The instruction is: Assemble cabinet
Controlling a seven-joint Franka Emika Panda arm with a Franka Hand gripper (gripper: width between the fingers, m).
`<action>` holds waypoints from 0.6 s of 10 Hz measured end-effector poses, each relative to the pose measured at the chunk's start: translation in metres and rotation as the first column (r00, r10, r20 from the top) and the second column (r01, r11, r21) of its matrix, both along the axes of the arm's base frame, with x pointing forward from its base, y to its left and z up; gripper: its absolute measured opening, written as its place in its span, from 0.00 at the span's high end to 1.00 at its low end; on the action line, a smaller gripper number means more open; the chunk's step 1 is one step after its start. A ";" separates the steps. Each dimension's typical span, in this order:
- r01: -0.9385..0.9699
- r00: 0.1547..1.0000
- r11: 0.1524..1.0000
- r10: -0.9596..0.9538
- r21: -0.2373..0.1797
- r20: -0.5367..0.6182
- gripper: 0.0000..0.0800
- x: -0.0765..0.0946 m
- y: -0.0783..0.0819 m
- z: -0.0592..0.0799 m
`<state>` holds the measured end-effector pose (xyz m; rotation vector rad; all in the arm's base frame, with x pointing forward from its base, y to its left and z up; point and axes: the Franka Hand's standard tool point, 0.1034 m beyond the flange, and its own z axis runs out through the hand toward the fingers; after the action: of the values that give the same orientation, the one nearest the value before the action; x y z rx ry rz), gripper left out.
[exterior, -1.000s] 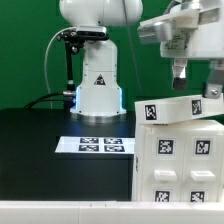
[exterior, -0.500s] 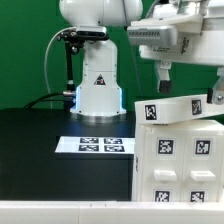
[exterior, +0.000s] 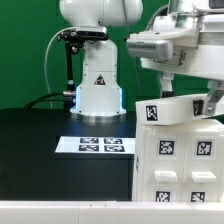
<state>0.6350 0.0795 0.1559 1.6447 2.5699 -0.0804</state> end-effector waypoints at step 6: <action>0.621 0.781 0.783 -0.622 0.032 0.054 0.30 -0.005 0.004 -0.001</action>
Offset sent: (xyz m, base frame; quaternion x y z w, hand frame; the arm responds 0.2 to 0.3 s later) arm 0.0000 0.0000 0.0000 0.0000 0.0000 0.1938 0.9810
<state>0.6305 0.0835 0.1550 2.3848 1.8673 -0.0535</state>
